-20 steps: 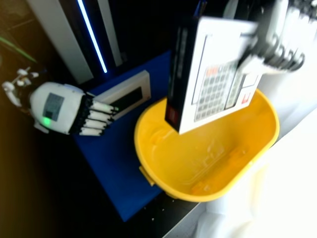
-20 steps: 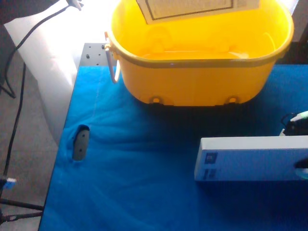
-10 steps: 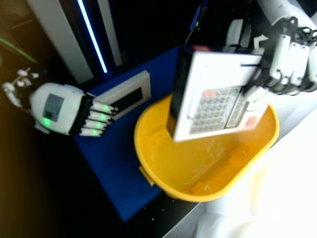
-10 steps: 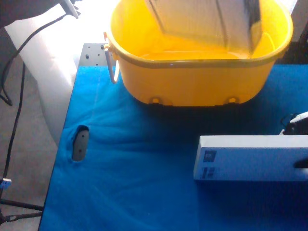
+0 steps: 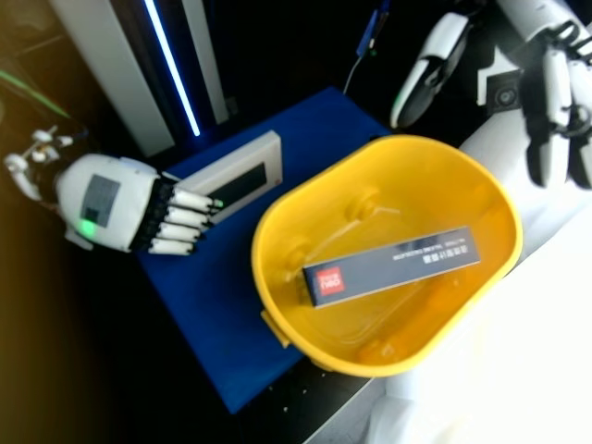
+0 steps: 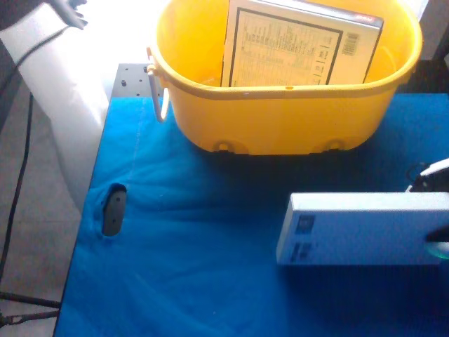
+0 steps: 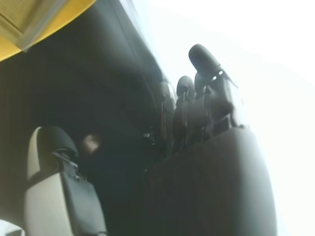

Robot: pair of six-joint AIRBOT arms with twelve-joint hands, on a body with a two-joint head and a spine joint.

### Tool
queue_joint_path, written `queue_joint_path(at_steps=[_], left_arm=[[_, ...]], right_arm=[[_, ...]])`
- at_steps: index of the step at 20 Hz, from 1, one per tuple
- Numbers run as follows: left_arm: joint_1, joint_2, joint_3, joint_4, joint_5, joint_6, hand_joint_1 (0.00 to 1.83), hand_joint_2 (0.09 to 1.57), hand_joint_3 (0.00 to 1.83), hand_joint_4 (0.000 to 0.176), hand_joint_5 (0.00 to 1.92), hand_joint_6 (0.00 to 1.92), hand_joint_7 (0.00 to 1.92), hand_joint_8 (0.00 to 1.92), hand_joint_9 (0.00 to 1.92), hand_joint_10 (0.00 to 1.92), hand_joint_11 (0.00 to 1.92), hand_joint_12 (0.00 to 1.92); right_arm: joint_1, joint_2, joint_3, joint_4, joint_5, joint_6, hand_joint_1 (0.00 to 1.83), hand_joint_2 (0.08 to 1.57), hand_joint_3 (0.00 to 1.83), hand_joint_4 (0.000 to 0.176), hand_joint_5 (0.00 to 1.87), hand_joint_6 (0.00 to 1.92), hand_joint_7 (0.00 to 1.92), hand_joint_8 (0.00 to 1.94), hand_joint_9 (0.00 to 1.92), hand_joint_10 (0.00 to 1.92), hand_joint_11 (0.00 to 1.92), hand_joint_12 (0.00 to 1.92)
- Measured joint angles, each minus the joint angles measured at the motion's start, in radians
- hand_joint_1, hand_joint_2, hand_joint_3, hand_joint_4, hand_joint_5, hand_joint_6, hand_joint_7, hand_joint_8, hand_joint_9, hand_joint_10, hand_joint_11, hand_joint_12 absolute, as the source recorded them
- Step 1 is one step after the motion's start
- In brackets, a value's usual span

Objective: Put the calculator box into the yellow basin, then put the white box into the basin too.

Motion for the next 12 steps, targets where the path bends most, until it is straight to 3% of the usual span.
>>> queue_joint_path(at_steps=[4,5,6,7,8,9,10,11,12], left_arm=[[-0.001,0.122,-0.076,0.0,-0.153,-0.055,0.76,0.99,0.01,0.0,0.54,0.03,0.39,0.0,0.28,0.14,0.0,1.23],[-0.01,0.143,-0.095,0.006,-0.187,-0.058,0.72,1.06,0.0,0.0,0.57,0.03,0.45,0.01,0.32,0.22,0.0,1.38],[-0.037,0.167,-0.116,0.021,-0.222,-0.059,0.67,1.03,0.0,0.0,0.49,0.0,0.47,0.01,0.37,0.26,0.0,1.35],[-0.056,0.183,-0.13,0.033,-0.249,-0.06,0.67,1.09,0.0,0.0,0.46,0.0,0.51,0.01,0.38,0.33,0.0,1.46],[-0.074,0.198,-0.139,0.049,-0.269,-0.062,0.67,1.09,0.0,0.0,0.46,0.0,0.51,0.01,0.38,0.33,0.0,1.46],[-0.092,0.215,-0.143,0.056,-0.285,-0.063,0.65,1.13,0.01,0.0,0.45,0.0,0.51,0.0,0.35,0.4,0.0,1.47],[-0.099,0.228,-0.143,0.052,-0.286,-0.062,0.65,1.13,0.01,0.0,0.45,0.0,0.51,0.0,0.35,0.4,0.0,1.47],[-0.107,0.241,-0.143,0.039,-0.272,-0.045,0.61,1.15,0.0,0.0,0.45,0.0,0.52,0.0,0.4,0.35,0.0,1.41],[-0.121,0.249,-0.142,0.014,-0.244,-0.01,0.6,1.17,0.0,0.0,0.46,0.0,0.53,0.0,0.46,0.24,0.0,1.4]], right_arm=[[0.001,0.035,-0.017,-0.017,-0.058,0.015,1.38,1.09,0.0,0.0,0.93,0.97,1.03,0.88,1.0,1.16,0.92,1.39],[0.001,0.047,-0.027,-0.019,-0.068,0.015,1.38,1.09,0.0,0.0,0.95,0.97,1.02,0.9,0.99,1.14,0.9,1.37],[0.001,0.063,-0.042,-0.019,-0.082,0.016,1.38,1.1,0.0,0.0,0.96,1.03,0.97,0.94,0.94,1.17,0.85,1.34],[0.001,0.074,-0.047,-0.019,-0.094,0.017,1.37,1.12,0.0,0.0,0.93,1.06,0.95,1.0,0.92,1.21,0.82,1.37],[0.002,0.085,-0.049,-0.019,-0.103,0.017,1.37,1.12,0.0,0.0,0.93,1.06,0.95,1.0,0.92,1.21,0.82,1.37],[0.002,0.108,-0.058,-0.02,-0.111,0.016,1.38,1.11,0.0,0.0,0.93,0.83,1.0,1.07,0.93,1.26,0.9,1.45],[0.002,0.132,-0.072,-0.02,-0.122,0.016,1.38,1.11,0.0,0.0,0.93,0.83,1.0,1.07,0.93,1.26,0.9,1.45],[0.002,0.158,-0.091,-0.019,-0.142,0.016,1.37,1.12,0.0,0.0,0.92,1.02,0.95,1.03,0.91,1.24,0.99,1.44],[0.002,0.183,-0.112,-0.02,-0.169,0.016,1.37,1.13,0.0,0.0,1.03,0.89,0.86,1.12,0.87,1.27,1.0,1.45]])
